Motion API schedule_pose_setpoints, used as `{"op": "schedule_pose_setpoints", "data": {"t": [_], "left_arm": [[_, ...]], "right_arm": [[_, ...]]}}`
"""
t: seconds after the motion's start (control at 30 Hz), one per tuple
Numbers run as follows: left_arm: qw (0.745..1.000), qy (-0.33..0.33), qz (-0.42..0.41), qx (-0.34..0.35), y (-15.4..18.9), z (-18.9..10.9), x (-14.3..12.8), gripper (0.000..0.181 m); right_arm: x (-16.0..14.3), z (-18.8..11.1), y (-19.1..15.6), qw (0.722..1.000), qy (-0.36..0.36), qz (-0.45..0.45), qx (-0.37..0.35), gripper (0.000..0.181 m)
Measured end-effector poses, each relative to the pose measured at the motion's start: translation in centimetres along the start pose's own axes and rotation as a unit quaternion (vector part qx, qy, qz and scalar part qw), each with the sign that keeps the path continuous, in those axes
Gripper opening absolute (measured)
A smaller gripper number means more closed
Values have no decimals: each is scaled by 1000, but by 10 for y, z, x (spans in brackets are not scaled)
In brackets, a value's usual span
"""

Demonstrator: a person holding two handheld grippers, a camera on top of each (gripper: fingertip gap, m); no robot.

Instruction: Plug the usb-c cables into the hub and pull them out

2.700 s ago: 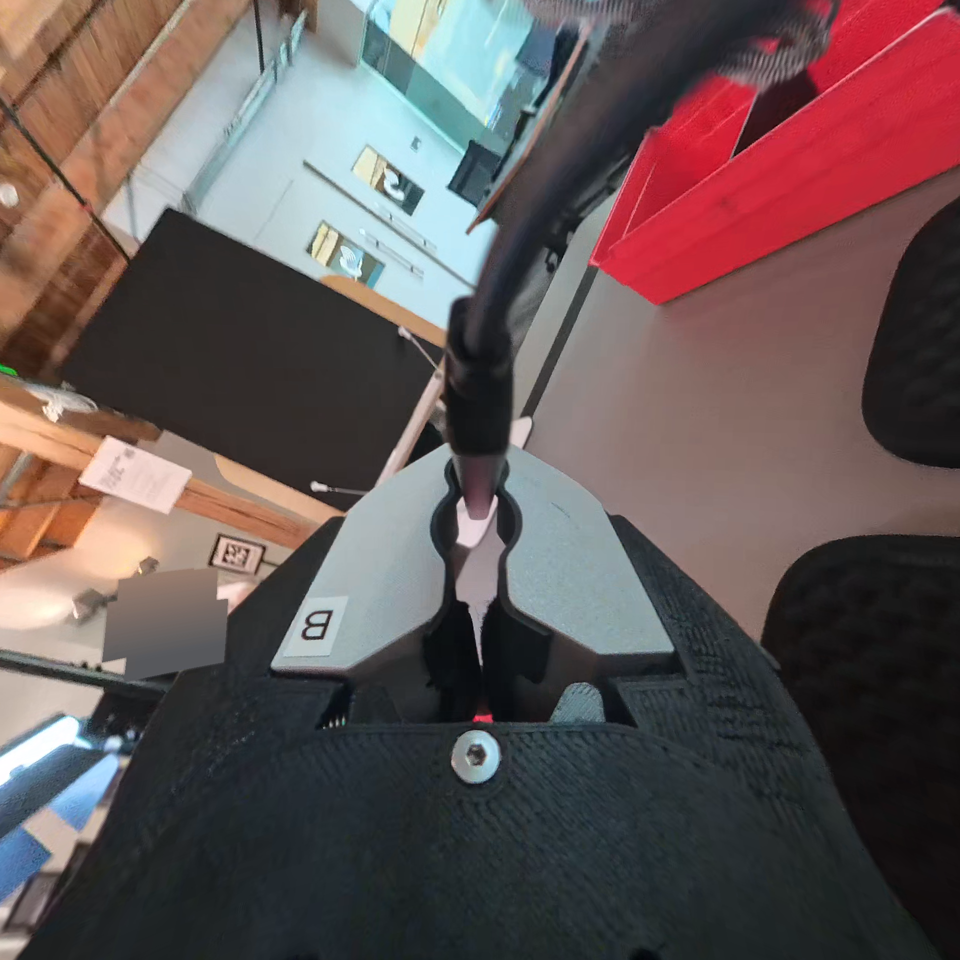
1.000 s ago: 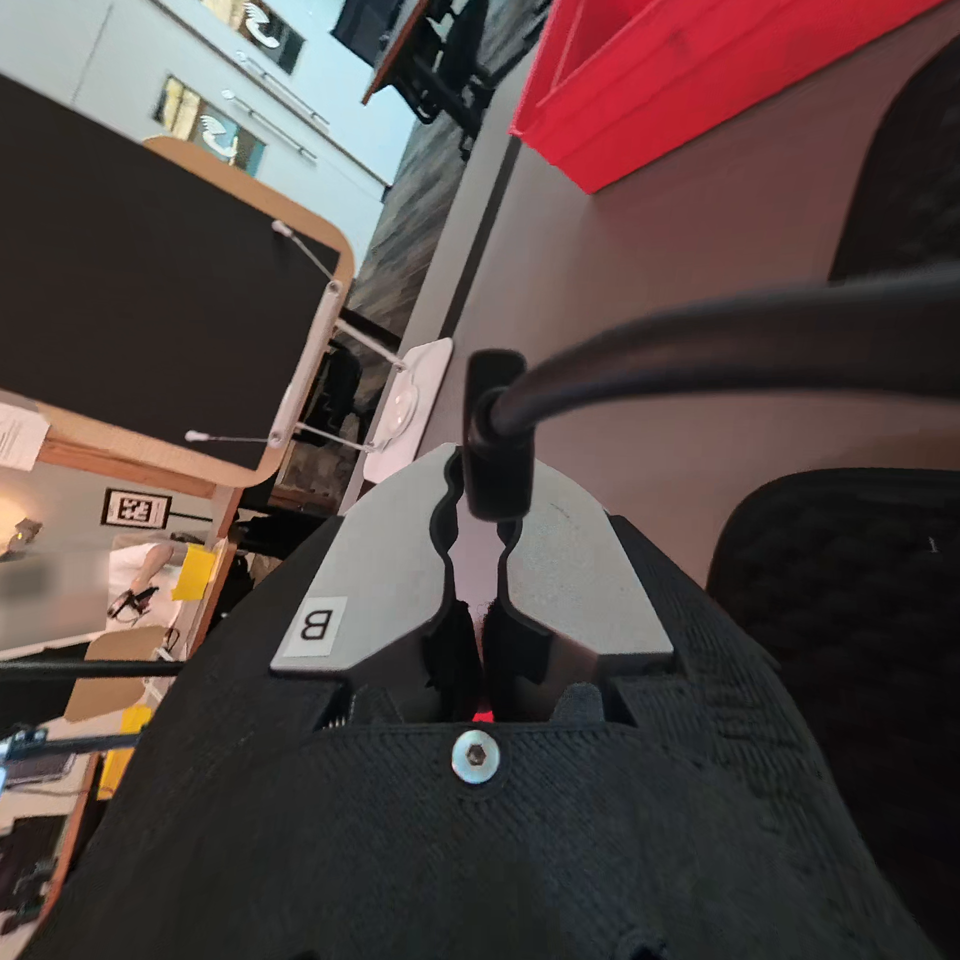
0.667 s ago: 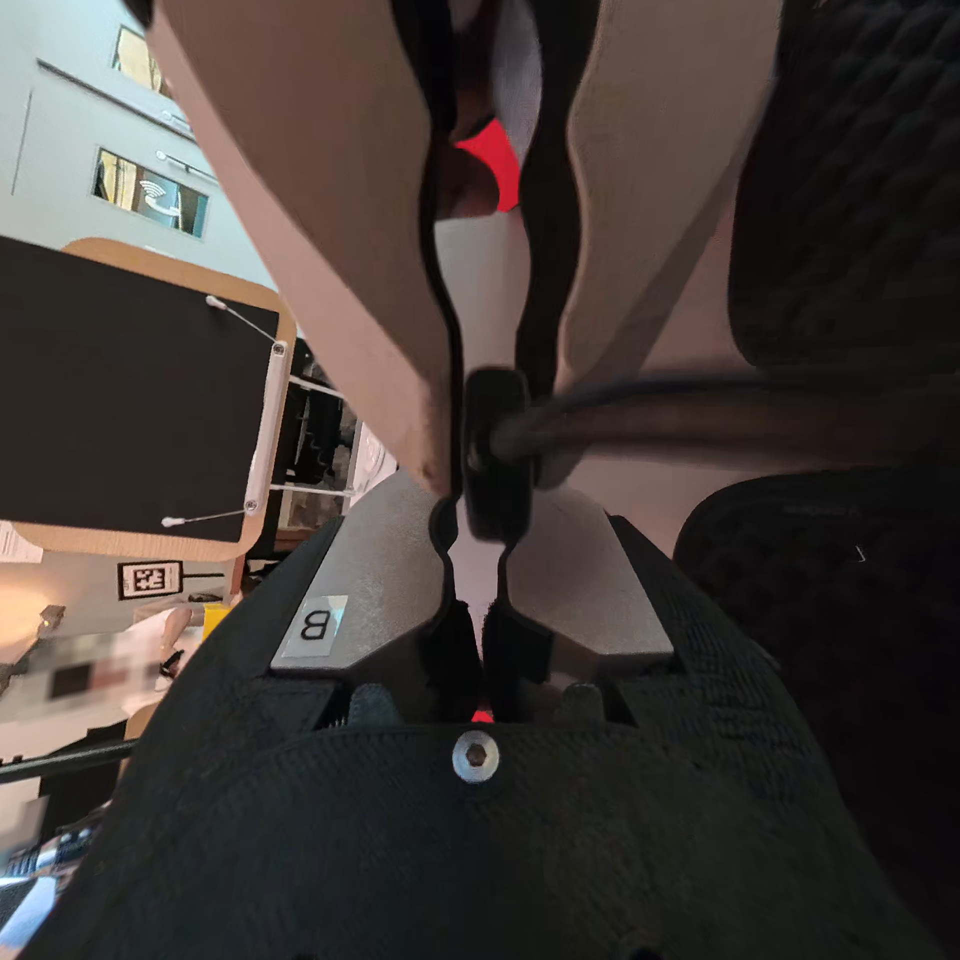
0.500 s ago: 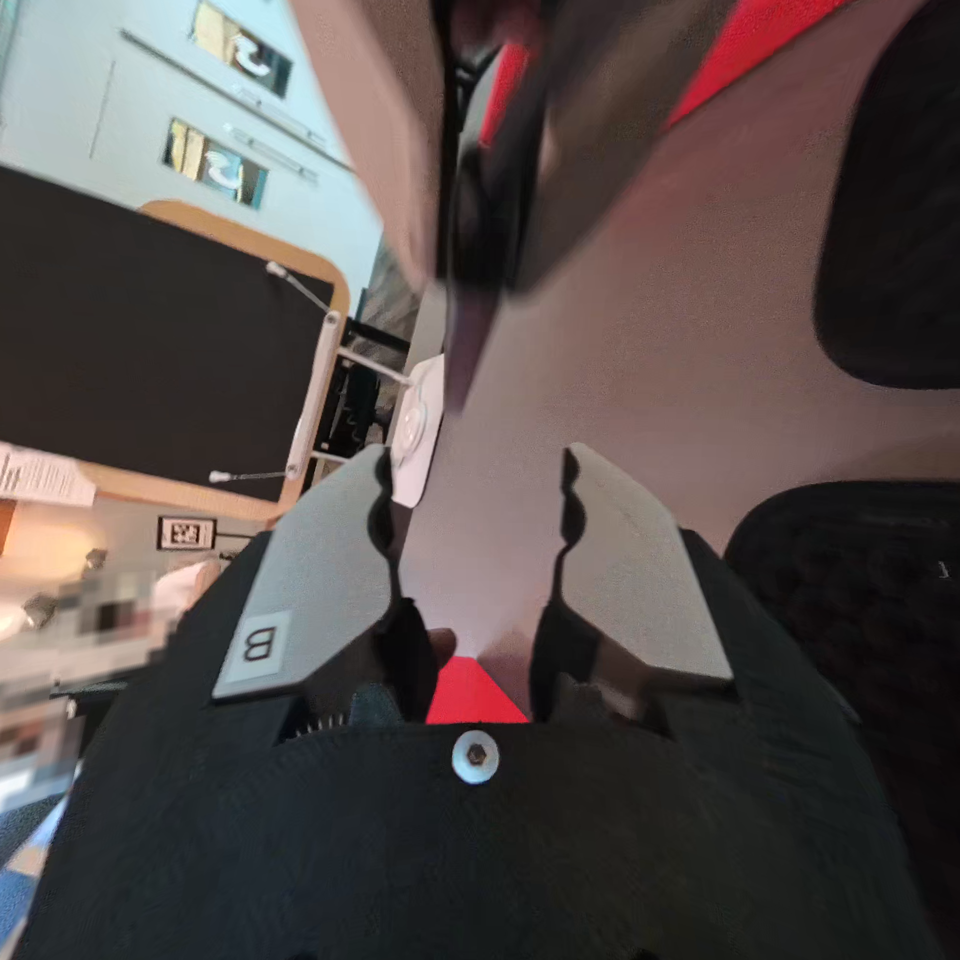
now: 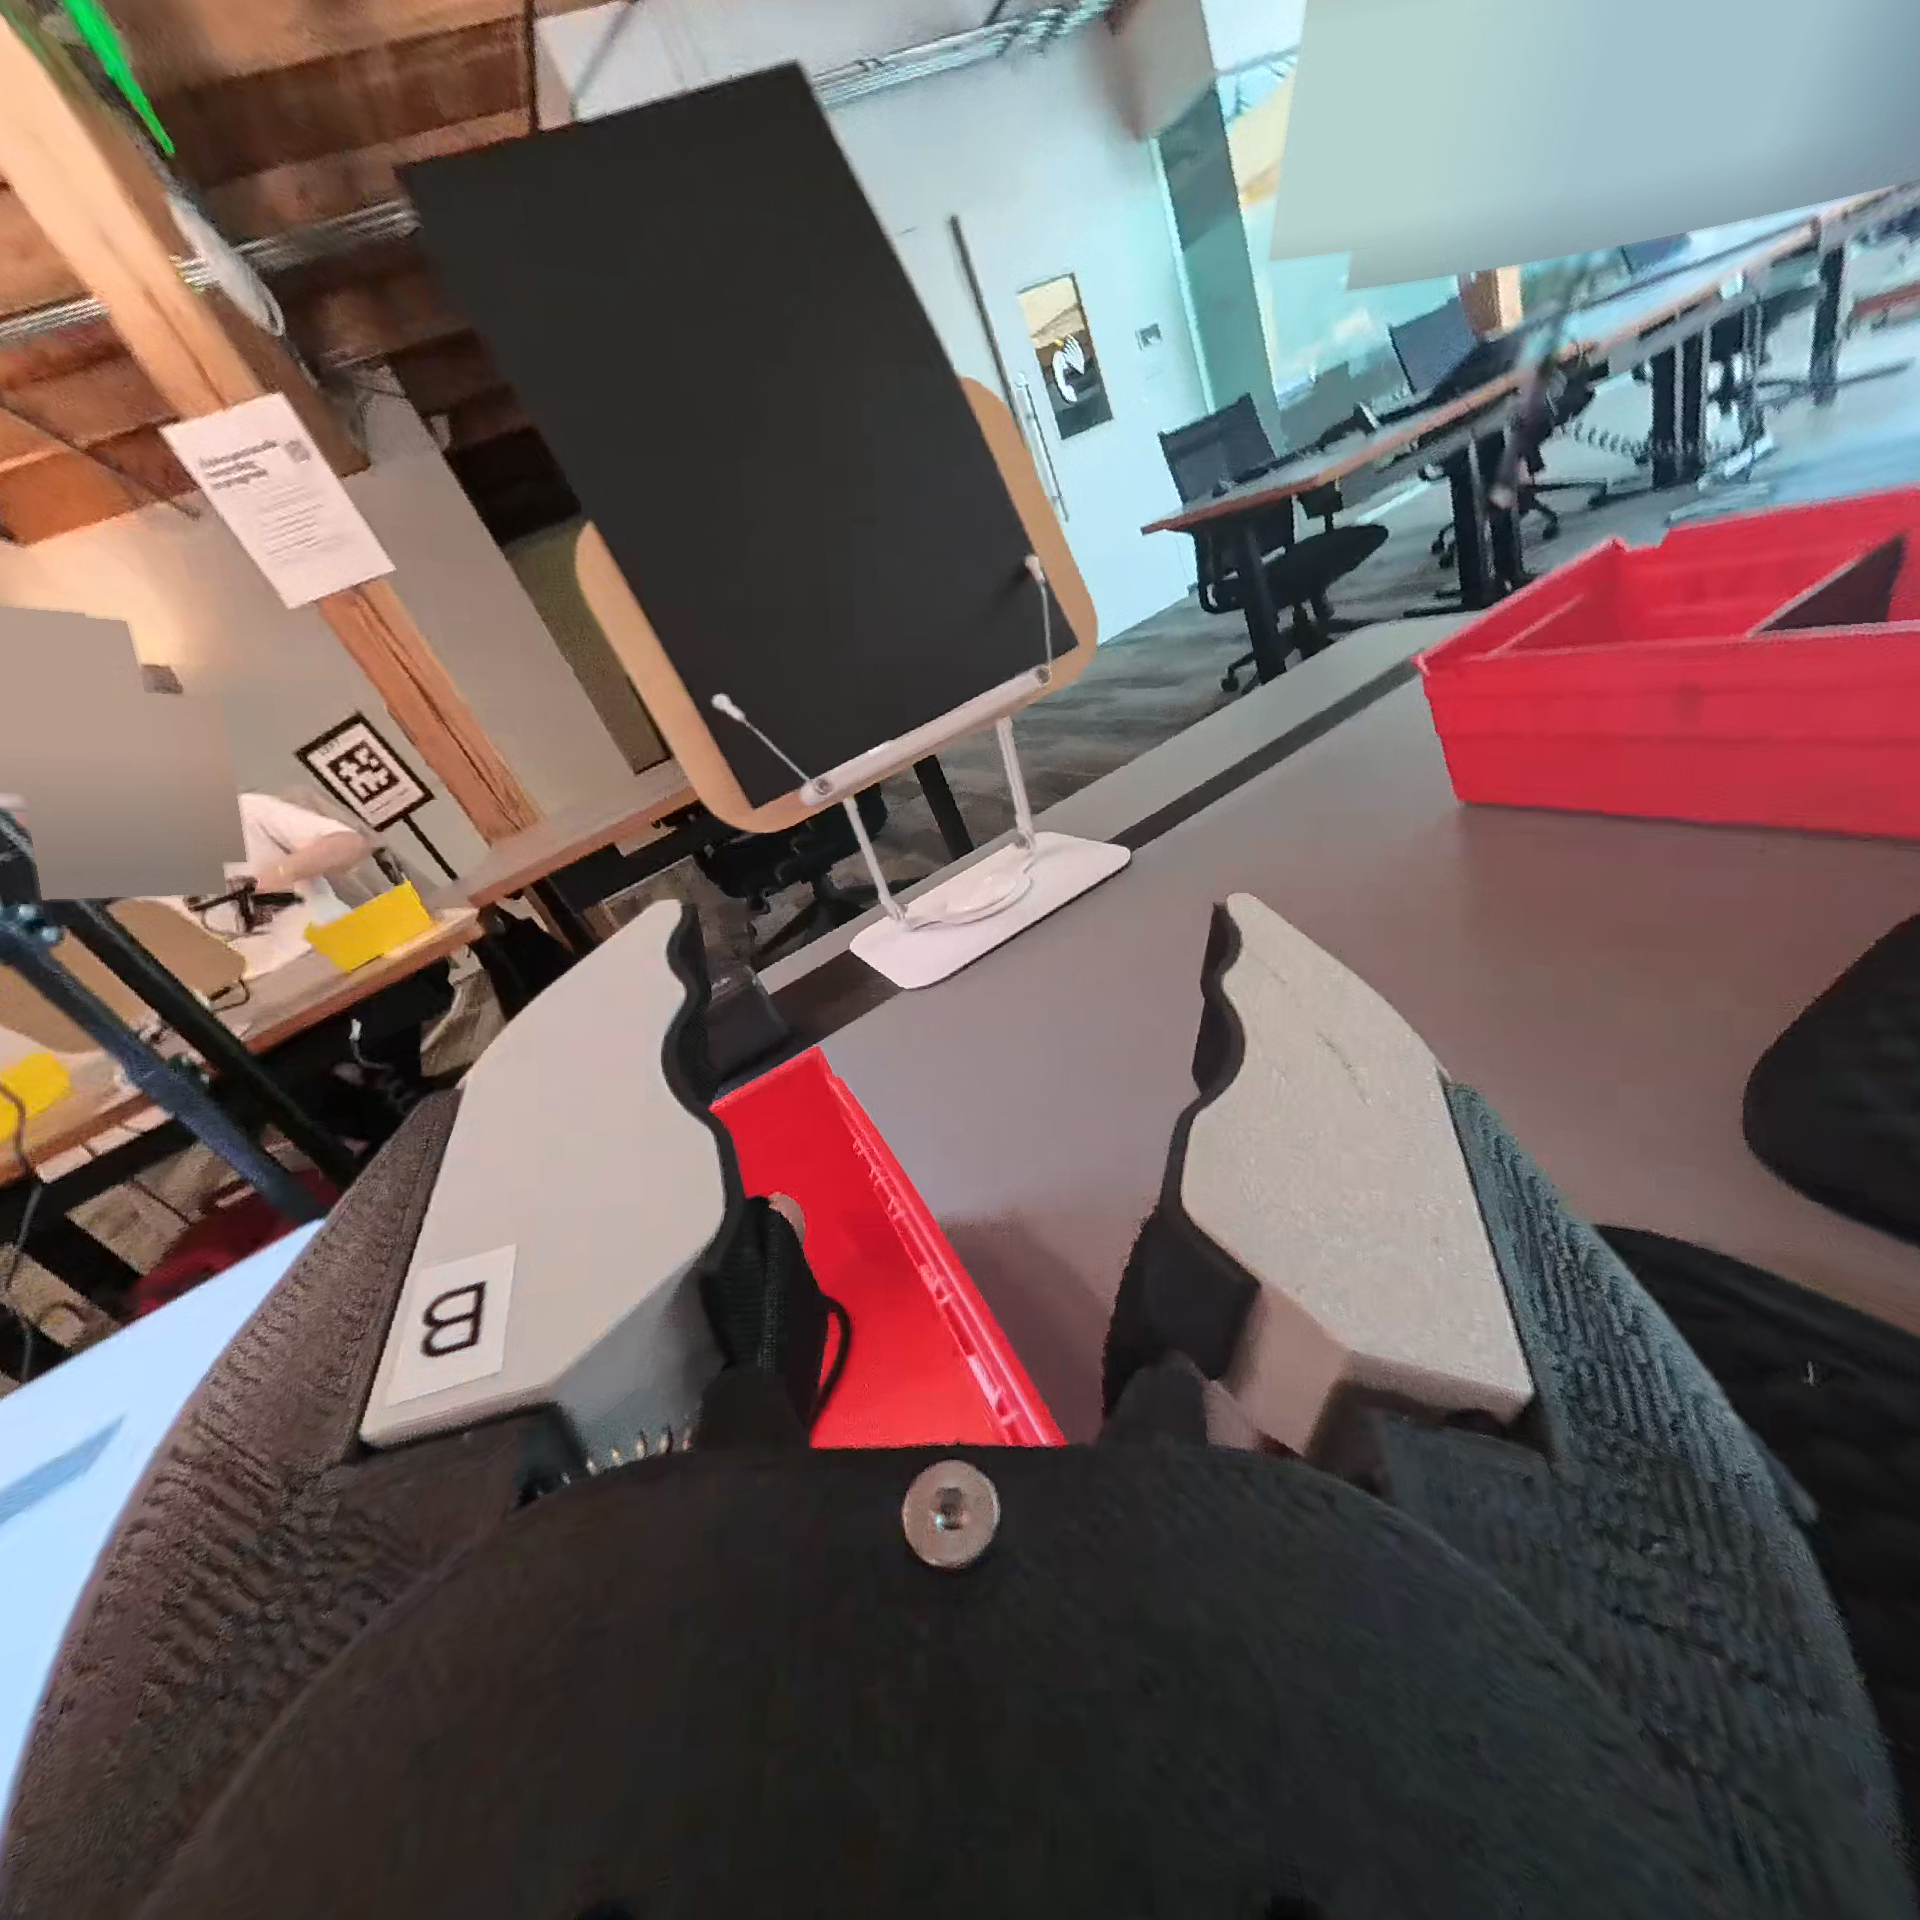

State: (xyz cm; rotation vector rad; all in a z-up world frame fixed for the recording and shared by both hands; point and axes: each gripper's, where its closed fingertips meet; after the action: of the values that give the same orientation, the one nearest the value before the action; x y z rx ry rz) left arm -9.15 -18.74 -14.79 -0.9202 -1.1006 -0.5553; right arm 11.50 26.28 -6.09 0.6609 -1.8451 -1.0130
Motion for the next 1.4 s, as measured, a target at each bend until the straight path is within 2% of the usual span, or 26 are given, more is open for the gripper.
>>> {"op": "schedule_pose_setpoints", "data": {"t": [0.07,0.17,0.3,0.4,0.47,0.57,0.67,0.73,0.87,0.97,1.07,1.17,1.23,1.33,1.4], "left_arm": [[999,19,-22,17,-9,-4,3,89],[997,51,-44,31,-17,-9,12,83],[997,62,-36,42,-20,-10,17,79],[998,53,-11,41,-18,-8,16,77],[998,45,3,46,-19,-8,14,77],[998,40,14,42,-17,-9,13,76],[998,33,18,42,-19,-11,11,76],[999,27,17,43,-20,-13,9,73],[999,21,14,43,-23,-15,8,70],[998,15,24,48,-27,-17,7,70],[998,6,28,54,-33,-19,5,70],[998,11,30,57,-36,-20,6,70],[998,12,32,60,-37,-20,7,70],[997,12,38,61,-37,-19,8,70],[997,9,44,62,-37,-19,8,70]], "right_arm": [[-39,1,6,995,-86,-45,-17,8],[-72,9,-5,979,-170,-112,-7,8],[-87,34,-47,950,-229,-207,39,8],[-88,56,-90,941,-229,-231,95,8],[-86,70,-118,948,-201,-200,142,9],[-92,83,-154,947,-186,-88,246,9],[-104,90,-171,928,-185,33,321,9],[-108,94,-181,906,-178,124,364,9],[-111,105,-181,878,-165,247,375,12],[-116,109,-175,880,-174,258,358,26],[-122,110,-165,892,-191,250,324,27],[-124,112,-156,911,-186,219,297,10],[-125,114,-161,906,-191,218,308,10],[-127,120,-169,899,-200,214,325,18],[-130,127,-166,902,-206,216,311,28]]}}
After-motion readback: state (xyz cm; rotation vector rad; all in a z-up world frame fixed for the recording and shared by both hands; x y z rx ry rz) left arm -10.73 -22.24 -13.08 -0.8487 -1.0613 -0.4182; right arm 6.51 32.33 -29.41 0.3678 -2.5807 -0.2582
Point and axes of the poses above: each gripper's, where its closed fingertips meet, z out along the fingers, x out of its top, y = z × x across the jaws, and after that the axes turned 11 degrees about x, right-handed
